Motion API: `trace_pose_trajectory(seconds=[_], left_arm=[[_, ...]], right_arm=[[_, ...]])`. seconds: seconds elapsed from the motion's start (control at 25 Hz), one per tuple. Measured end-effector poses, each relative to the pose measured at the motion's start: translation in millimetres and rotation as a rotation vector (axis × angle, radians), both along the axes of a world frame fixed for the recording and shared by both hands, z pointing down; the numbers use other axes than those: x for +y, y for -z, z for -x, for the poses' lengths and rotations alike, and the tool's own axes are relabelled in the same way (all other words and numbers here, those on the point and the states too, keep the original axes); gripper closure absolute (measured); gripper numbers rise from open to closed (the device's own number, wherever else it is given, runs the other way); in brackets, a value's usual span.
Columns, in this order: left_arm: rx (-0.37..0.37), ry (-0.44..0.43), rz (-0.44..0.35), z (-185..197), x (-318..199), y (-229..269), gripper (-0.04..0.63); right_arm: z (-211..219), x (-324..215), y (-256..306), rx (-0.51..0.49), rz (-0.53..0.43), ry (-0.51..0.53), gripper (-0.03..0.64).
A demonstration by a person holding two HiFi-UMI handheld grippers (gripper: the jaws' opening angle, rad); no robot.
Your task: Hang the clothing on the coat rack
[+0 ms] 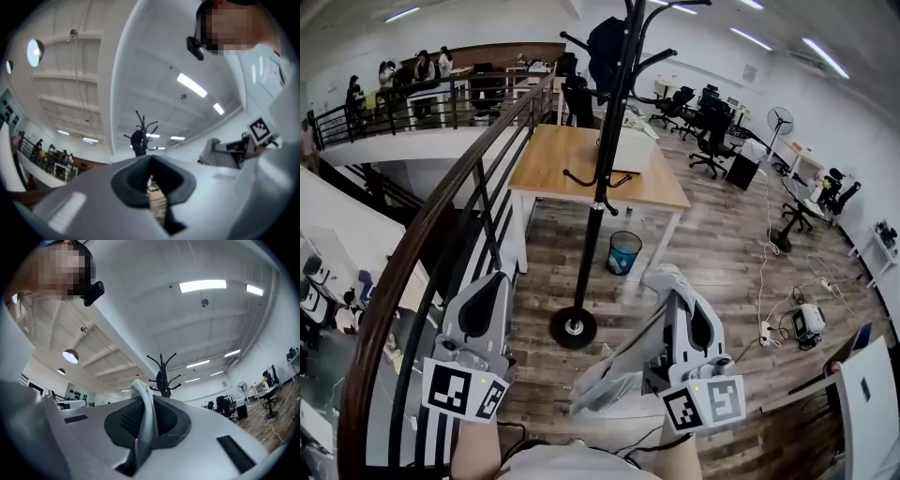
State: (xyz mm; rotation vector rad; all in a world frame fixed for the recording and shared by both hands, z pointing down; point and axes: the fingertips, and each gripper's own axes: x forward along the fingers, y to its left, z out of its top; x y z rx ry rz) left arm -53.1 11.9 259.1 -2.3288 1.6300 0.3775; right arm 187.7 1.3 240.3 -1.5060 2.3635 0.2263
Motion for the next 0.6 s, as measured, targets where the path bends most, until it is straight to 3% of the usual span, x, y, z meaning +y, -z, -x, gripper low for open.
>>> trace_pose_trajectory(seconds=[0.6], left_arm=[[-0.037, 0.022, 0.022, -21, -28, -6, 0.588]], right_arm=[[-14, -41, -6, -0.017, 0.021, 0.044, 0.611]])
